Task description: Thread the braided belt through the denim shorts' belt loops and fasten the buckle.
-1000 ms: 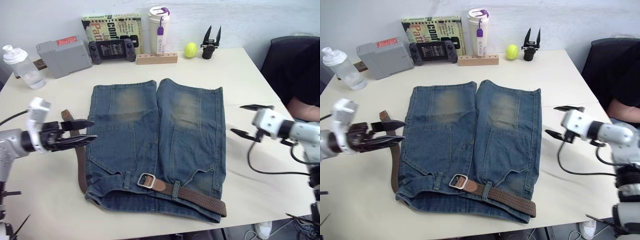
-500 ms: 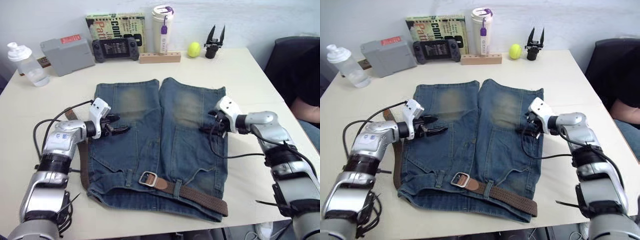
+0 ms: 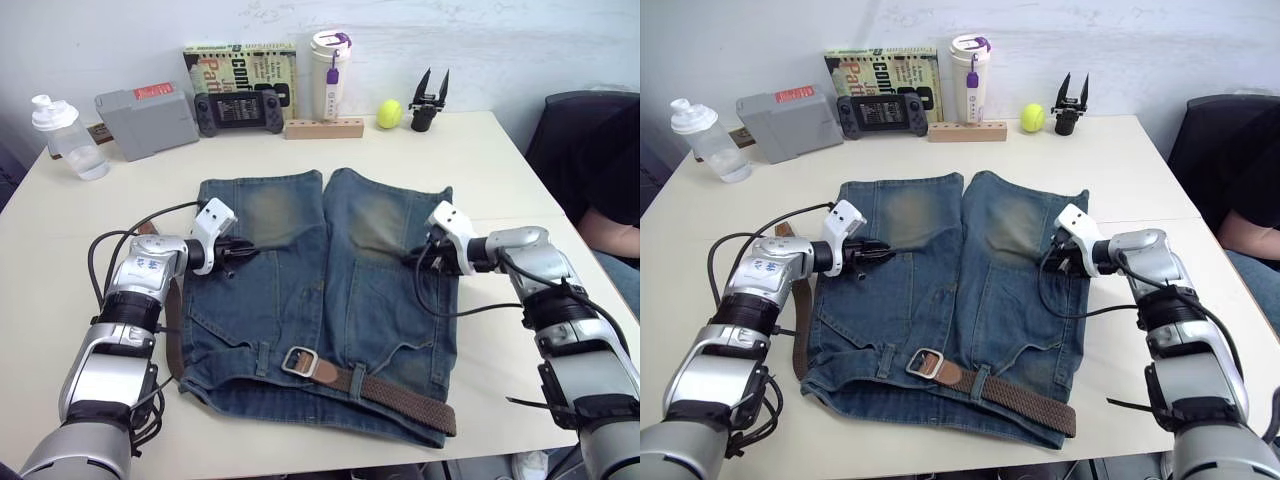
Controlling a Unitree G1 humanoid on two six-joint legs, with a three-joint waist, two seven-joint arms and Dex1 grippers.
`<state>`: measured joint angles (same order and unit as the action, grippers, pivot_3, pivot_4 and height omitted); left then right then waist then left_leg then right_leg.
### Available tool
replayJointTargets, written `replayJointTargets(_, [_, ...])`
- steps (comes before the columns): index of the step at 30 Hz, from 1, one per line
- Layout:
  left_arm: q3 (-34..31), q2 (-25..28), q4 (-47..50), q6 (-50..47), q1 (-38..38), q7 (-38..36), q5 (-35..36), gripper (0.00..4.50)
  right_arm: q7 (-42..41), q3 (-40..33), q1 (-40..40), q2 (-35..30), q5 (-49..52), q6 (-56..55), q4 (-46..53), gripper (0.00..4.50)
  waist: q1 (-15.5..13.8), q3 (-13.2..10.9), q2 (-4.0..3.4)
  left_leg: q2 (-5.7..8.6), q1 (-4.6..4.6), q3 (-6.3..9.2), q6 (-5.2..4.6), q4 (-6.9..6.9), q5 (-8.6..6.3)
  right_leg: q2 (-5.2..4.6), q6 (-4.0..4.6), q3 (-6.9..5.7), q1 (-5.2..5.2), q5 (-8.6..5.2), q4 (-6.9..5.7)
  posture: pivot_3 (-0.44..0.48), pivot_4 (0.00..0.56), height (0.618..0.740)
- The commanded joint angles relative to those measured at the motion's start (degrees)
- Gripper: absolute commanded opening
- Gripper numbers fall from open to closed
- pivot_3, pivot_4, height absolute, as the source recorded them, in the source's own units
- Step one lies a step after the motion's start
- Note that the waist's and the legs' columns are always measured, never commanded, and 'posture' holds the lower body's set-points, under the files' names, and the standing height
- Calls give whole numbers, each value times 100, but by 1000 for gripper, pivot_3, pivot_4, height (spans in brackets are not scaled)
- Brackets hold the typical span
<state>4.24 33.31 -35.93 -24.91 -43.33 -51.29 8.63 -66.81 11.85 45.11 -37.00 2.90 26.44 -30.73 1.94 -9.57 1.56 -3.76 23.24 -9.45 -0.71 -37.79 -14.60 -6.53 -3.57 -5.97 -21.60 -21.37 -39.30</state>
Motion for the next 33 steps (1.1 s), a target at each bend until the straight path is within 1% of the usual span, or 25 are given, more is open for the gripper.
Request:
replayJointTargets(1, [-159, 147, 1026, -1000, 616, -282, 413, 27, -415, 248, -340, -163, 61, 356, 807, 0, 3, 0, 0, 0, 2, 1, 0, 0, -3, 0, -2, 0, 0, -1, 5, 0, 150, 709])
replayJointTargets(2, [-309, 173, 1327, -1213, 717, -247, 566, 27, -349, 180, -262, -159, 57, 263, 911, 0, 18, -2, -2, 0, 2, 1, 0, 0, -6, 0, -2, -1, 2, -1, 8, 0, 150, 709])
replayJointTargets(4, [-632, 125, 1581, -1348, 720, 2, 732, 27, 52, 27, 139, -30, -82, -121, 694, 0, 49, -8, -4, -1, 3, -2, -1, 0, -6, 0, -5, 1, 1, -2, 10, 0, 150, 709])
replayJointTargets(6, [-1131, -188, 1471, -1576, 383, 544, 1005, 27, 414, -14, 630, 135, -265, -600, 247, 0, 70, -40, -11, -1, 6, -1, 2, 0, -4, 0, -6, 0, -7, -2, 2, 0, 150, 709])
replayJointTargets(7, [-1271, -288, 1428, -1663, 277, 710, 1080, 27, 493, -11, 779, 188, -319, -772, 74, 0, 70, -72, -16, 1, 6, -1, 1, -2, 1, -3, -6, 0, -11, -2, -11, 0, 150, 709])
replayJointTargets(9, [-1450, -439, 1091, -1436, 18, 1093, 997, 27, 726, -52, 1241, 382, -393, -1077, -501, 0, 66, -100, -7, 1, 18, -1, 8, -4, 16, -5, -8, 0, -31, 0, -25, 0, 150, 709])
replayJointTargets(10, [-1524, -487, 890, -1304, -115, 1270, 956, 27, 847, -40, 1463, 468, -462, -1270, -840, 0, 67, -101, -7, 0, 39, 2, 19, -4, 26, -4, -8, -2, -54, 0, -32, 0, 150, 709])
replayJointTargets(12, [-1546, -513, 509, -1022, -325, 1518, 816, 27, 1063, 8, 1806, 591, -603, -1639, -1471, 0, 69, -103, -3, 1, 80, 0, 15, -6, 49, -2, -7, -2, -96, 0, -42, 0, 150, 709])
replayJointTargets(13, [-1431, -479, 250, -778, -437, 1566, 658, 27, 1148, 23, 1964, 669, -659, -1804, -1831, 0, 68, -103, -3, 2, 101, -2, 13, -9, 56, -2, -7, -3, -115, 0, -44, 0, 150, 709])
replayJointTargets(15, [-1322, -464, -436, -256, -768, 1766, 409, 27, 1366, -36, 2266, 867, -685, -2060, -2575, 0, 71, -104, -1, 5, 101, -9, 9, -6, 55, -1, -7, -2, -115, 0, -38, 0, 150, 709])
replayJointTargets(16, [-1310, -475, -856, 19, -993, 1874, 308, 27, 1634, -46, 2415, 954, -761, -2226, -2959, 0, 81, -106, 3, 6, 102, -12, 8, -3, 54, -1, -7, -1, -115, 0, -33, 0, 150, 709])
replayJointTargets(19, [-1249, -519, -1738, 554, -1477, 2000, 105, 27, 2181, -82, 2689, 1115, -900, -2579, -3658, 0, 111, -123, 22, 6, 103, -19, 3, -8, 54, -2, -10, -2, -118, 1, -39, 0, 150, 709])
replayJointTargets(22, [-1210, -590, -2401, 910, -1809, 1957, -4, 27, 2552, -65, 2819, 1212, -1058, -2883, -4070, 0, 128, -126, 22, 6, 104, -19, 0, -8, 56, -2, -10, -2, -121, 1, -45, 0, 150, 709])
replayJointTargets(25, [-1217, -643, -2749, 1069, -1934, 1938, -77, 27, 2870, -74, 2847, 1251, -1172, -3033, -4270, 0, 132, -126, 22, 6, 104, -22, 1, -2, 56, -2, -10, -2, -123, 1, -42, 0, 150, 709])
replayJointTargets(28, [-1172, -671, -2854, 999, -1936, 1685, -102, 27, 2756, -227, 2851, 1288, -1079, -2919, -4337, 0, 133, -127, 22, 6, 104, -26, 1, -2, 56, -1, -10, -2, -125, 1, -43, 0, 150, 709])
replayJointTargets(30, [-1144, -654, -2784, 882, -1863, 1428, -92, 740, 2550, -311, 2835, 1260, -1045, -2953, -4298, 751, 133, -127, 21, 7, 105, -26, 1, -3, 56, 0, -10, -2, -126, 1, -45, 0, 150, 709])
replayJointTargets(31, [-1152, -618, -2685, 773, -1822, 1270, -55, 993, 2339, -384, 2826, 1214, -980, -2914, -4261, 1011, 133, -127, 21, 7, 105, -26, 1, -3, 56, 1, -10, -3, -126, 1, -45, 0, 150, 709])
replayJointTargets(33, [-1198, -497, -2454, 607, -1773, 1081, 2, 1888, 1961, -543, 2829, 1068, -859, -2842, -4161, 1966, 133, -128, 20, 7, 105, -28, 1, -3, 56, 5, -10, -6, -126, 1, -45, 0, 150, 709])
